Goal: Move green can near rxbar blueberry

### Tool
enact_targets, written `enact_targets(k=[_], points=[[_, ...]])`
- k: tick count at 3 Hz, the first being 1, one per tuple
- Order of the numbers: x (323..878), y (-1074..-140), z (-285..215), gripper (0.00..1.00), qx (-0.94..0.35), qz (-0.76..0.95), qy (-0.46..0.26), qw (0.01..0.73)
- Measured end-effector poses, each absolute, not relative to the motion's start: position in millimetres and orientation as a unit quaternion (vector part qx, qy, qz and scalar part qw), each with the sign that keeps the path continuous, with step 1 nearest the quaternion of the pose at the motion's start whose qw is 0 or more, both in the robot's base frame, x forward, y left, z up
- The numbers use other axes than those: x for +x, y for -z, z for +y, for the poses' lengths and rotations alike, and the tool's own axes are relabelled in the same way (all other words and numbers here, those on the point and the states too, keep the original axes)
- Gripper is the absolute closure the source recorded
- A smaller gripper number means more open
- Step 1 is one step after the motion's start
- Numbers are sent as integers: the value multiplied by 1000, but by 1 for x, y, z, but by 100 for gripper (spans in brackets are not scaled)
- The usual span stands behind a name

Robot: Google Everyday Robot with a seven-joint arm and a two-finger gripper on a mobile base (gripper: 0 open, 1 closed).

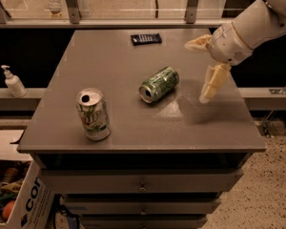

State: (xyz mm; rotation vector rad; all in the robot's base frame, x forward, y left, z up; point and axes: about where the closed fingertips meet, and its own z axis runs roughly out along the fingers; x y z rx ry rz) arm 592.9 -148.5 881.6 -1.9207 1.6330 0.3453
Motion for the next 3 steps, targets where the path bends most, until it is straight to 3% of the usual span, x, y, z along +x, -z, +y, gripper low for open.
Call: enact_targets(k=[1,3], points=[[610,-888,-120,0,-751,566,-125,315],[637,-867,-75,0,-811,507,-107,272]])
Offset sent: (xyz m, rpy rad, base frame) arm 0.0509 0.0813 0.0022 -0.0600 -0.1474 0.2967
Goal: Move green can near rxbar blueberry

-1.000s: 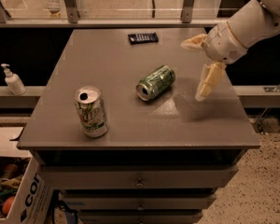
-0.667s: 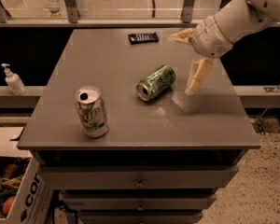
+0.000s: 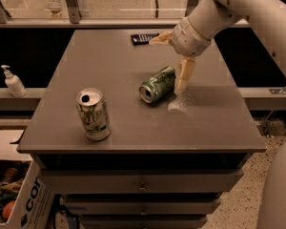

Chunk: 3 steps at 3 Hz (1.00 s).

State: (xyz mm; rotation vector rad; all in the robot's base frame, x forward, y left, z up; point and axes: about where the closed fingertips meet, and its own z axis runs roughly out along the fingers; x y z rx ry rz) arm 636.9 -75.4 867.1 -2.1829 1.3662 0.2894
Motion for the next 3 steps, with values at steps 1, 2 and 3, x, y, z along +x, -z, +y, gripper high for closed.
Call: enact_targets(k=[1,2,3], points=[[643,-845,-69,0,-827,501,-97,235],[643,-830,-68,18,-837,497,-92,211],[642,-822,-71,41,-839,498,-90,199]])
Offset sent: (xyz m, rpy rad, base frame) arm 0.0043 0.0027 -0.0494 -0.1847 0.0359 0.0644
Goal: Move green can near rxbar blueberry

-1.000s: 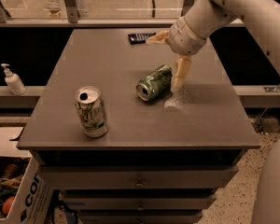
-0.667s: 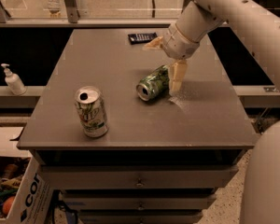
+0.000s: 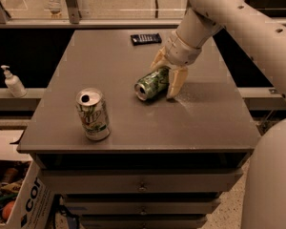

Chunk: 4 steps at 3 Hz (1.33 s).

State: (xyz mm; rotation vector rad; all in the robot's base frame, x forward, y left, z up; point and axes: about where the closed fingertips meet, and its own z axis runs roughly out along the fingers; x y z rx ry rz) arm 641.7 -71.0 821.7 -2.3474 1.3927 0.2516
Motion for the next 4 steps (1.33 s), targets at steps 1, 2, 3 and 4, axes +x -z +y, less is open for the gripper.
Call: enact_targets(k=[1,2,3,4], points=[[642,-827,-71,64,-839,498,-90,199],[642,-827,-71,87,-839,498,-90,199],[650,-833,-93,100,-817,529,-84,214],[664,-847,-130,100,-771,589,-67,234]])
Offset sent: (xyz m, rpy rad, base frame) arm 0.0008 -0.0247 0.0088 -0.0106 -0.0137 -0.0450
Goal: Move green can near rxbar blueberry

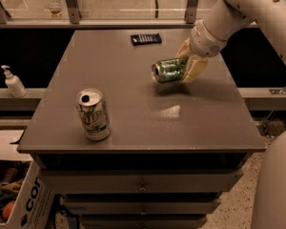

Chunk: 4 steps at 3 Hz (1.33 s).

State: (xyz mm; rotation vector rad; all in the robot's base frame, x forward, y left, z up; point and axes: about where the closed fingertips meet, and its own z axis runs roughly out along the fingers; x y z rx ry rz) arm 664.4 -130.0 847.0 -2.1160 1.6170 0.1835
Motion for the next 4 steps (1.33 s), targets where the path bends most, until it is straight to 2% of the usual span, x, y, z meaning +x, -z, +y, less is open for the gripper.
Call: enact_targets(k=[1,3,4], points=[[684,-864,-172,100,-701,667,-34,253],[685,-862,-169,100,-688,680,-41,251],[693,-862,-168,100,-684,683,-15,253]])
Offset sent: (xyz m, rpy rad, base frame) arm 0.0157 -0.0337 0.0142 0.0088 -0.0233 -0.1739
